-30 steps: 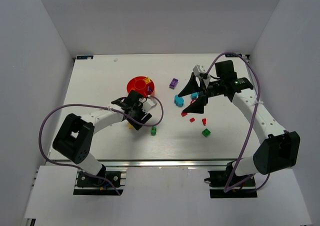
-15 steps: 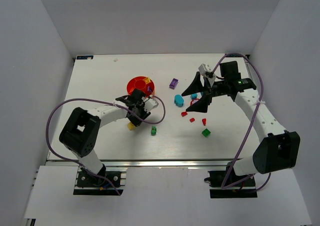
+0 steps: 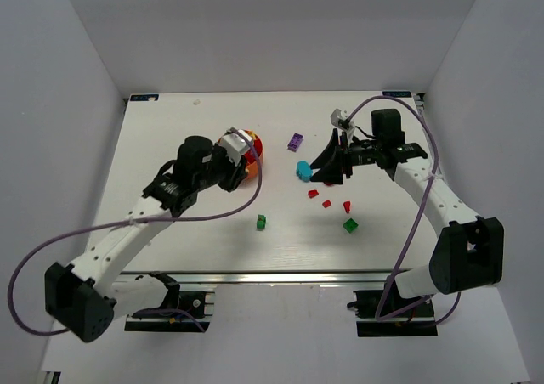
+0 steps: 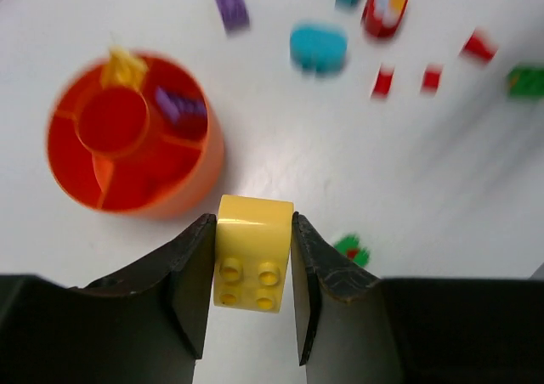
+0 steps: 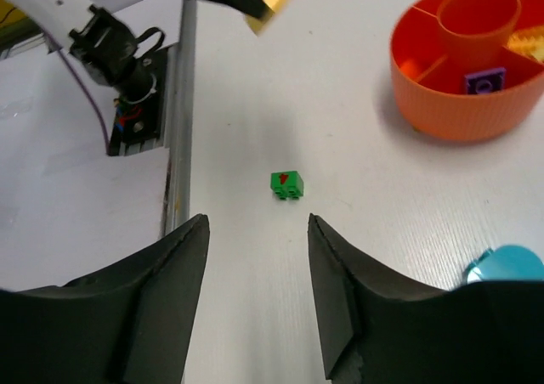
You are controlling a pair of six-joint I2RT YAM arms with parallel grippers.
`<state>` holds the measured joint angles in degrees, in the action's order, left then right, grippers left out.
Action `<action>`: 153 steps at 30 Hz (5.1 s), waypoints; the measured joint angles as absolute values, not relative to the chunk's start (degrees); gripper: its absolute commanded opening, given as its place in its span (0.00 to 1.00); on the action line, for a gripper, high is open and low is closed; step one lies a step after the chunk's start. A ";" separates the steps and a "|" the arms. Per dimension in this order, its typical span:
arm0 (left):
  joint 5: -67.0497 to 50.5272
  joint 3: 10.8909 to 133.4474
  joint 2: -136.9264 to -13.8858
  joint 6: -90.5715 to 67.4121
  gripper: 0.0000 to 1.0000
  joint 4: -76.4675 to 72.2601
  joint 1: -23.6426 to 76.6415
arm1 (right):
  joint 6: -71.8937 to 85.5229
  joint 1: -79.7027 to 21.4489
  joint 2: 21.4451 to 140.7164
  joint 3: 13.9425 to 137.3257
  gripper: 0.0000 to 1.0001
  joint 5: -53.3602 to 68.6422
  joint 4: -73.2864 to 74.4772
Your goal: Sort the legos into containers by color
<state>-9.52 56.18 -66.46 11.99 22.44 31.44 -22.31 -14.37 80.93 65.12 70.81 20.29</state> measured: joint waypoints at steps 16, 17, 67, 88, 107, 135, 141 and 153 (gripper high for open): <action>-11.88 64.97 -85.10 8.45 0.06 -2.52 30.02 | -9.15 -14.37 80.93 62.87 0.55 63.05 8.36; -11.64 66.08 -87.02 8.56 0.07 -3.57 29.54 | -9.15 -14.37 80.93 62.87 0.56 63.00 8.27; -18.52 75.94 -107.59 4.47 0.24 -11.79 17.82 | -11.00 -14.06 83.57 62.78 0.61 63.09 7.99; -18.70 75.31 -107.59 4.47 0.61 -10.22 17.80 | -11.14 -13.69 83.57 62.78 0.64 63.11 8.01; -20.05 81.71 -102.04 1.02 0.08 -5.54 17.78 | -15.20 -13.52 84.75 62.81 0.69 60.47 10.33; -11.97 43.81 -51.66 -10.33 0.54 13.50 18.02 | -8.64 -18.24 108.31 86.80 0.87 19.77 14.76; -6.42 43.20 -46.22 -9.78 0.55 13.32 17.98 | 11.09 -19.64 124.88 108.79 0.89 11.57 19.94; -3.62 41.60 -44.56 -9.23 0.55 12.86 18.02 | 32.23 -25.12 133.56 116.38 0.89 -6.17 26.26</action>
